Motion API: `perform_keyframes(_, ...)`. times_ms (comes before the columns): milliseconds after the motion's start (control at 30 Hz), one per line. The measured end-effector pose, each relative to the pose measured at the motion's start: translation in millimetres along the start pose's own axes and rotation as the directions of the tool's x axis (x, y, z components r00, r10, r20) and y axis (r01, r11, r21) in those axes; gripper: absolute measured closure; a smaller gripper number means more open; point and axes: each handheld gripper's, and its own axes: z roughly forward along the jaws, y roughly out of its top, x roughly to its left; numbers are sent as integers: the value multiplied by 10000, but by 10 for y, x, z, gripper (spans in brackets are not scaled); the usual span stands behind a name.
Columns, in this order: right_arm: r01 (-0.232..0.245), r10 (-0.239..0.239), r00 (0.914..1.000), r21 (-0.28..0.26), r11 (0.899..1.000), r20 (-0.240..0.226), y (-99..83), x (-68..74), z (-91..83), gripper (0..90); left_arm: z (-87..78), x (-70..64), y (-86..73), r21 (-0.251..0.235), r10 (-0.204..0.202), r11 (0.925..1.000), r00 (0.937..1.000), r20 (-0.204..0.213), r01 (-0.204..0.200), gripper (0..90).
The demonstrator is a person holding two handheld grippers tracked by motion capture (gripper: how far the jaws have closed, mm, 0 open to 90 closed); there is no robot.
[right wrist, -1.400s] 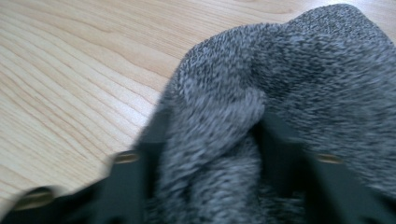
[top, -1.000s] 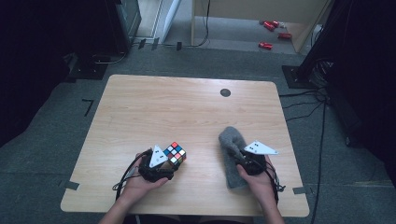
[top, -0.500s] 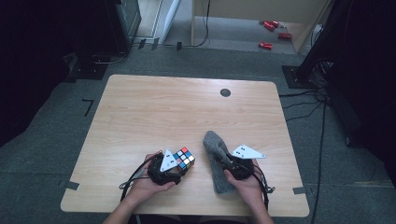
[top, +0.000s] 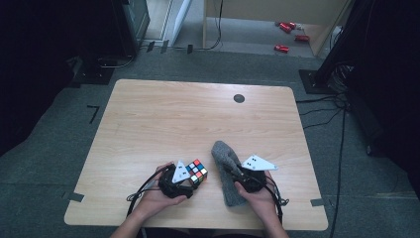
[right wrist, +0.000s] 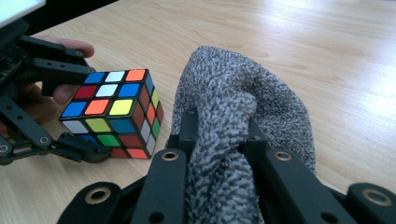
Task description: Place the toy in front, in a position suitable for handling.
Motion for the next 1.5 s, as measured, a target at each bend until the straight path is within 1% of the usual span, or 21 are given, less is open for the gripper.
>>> perform_keyframes(133,162,-161,9998,52,9999,-67,9,28,-13,770,13,0,31,-104,64,9999,9997,-256,-67,244)
perform_keyframes(167,154,-153,9999,65,9999,-47,16,30,-15,767,17,-6,44,-224,132,9997,9996,-235,-137,252)
perform_keyframes(267,29,-28,10000,-42,10000,77,74,59,-37,759,64,-58,83,-229,417,9988,9978,-525,-430,323)
perform_keyframes(333,14,-14,10000,-177,9998,19,140,106,-53,760,62,-70,99,-383,401,9984,9978,-524,-422,336)
perform_keyframes(400,67,-69,10000,-230,9997,-66,201,176,-43,763,68,-89,120,-406,575,9973,9944,-891,-613,342)
perform_keyframes(467,72,-77,9997,-220,9997,-225,243,258,-7,763,59,-107,166,-626,636,9957,9948,-796,-687,345)
perform_keyframes(567,458,-464,9974,-120,9989,-543,263,394,69,762,24,-183,234,-981,813,9911,9932,-838,-895,345)
perform_keyframes(667,769,-771,9939,-57,9970,-782,235,502,132,763,-4,-223,272,-954,968,9900,9922,-784,-1042,345)
perform_keyframes(767,921,-936,9926,-230,9955,-771,225,560,148,768,-12,-215,284,-983,823,9914,9956,-455,-864,346)
perform_keyframes(833,944,-959,9926,-223,9953,-745,224,569,148,769,-19,-228,287,-910,905,9913,9943,-563,-954,346)
perform_keyframes(967,1011,-1025,9926,-240,9946,-650,220,541,141,770,-48,-285,286,-724,1427,9865,9878,-621,-1471,346)
perform_keyframes(1000,948,-959,9938,-223,9952,-562,224,513,136,771,-57,-290,286,-692,1456,9863,9874,-616,-1497,347)
perform_keyframes(1100,665,-670,9972,-167,9976,-330,221,450,119,775,-65,-225,285,-609,1112,9915,9917,-651,-1152,347)
perform_keyframes(1133,711,-714,9970,-119,9974,-300,216,456,113,776,-63,-198,283,-606,951,9932,9928,-726,-996,347)
perform_keyframes(1167,780,-781,9964,-46,9969,-338,212,482,108,776,-68,-175,282,-600,842,9942,9936,-751,-888,347)
perform_keyframes(1200,924,-923,9940,-4,9957,-580,206,587,105,775,-71,-166,286,-617,772,9947,9945,-711,-817,347)
perform_keyframes(1233,924,-923,9940,-4,9957,-580,206,587,105,775,-77,-175,291,-649,786,9944,9948,-651,-828,347)
perform_keyframes(1300,1273,-1277,9899,-102,9918,-615,217,692,108,775,-84,-233,308,-750,936,9924,9944,-498,-972,347)
perform_keyframes(1367,1343,-1350,9888,-157,9908,-631,251,716,107,776,-85,-299,327,-809,1141,9897,9923,-474,-1177,347)
perform_keyframes(1400,1306,-1315,9895,-187,9913,-604,258,696,105,776,-88,-310,335,-813,1188,9892,9919,-444,-1222,346)
perform_keyframes(1500,800,-813,9959,-324,9963,-407,260,551,74,781,-104,-257,324,-848,1048,9905,9937,-403,-1079,347)
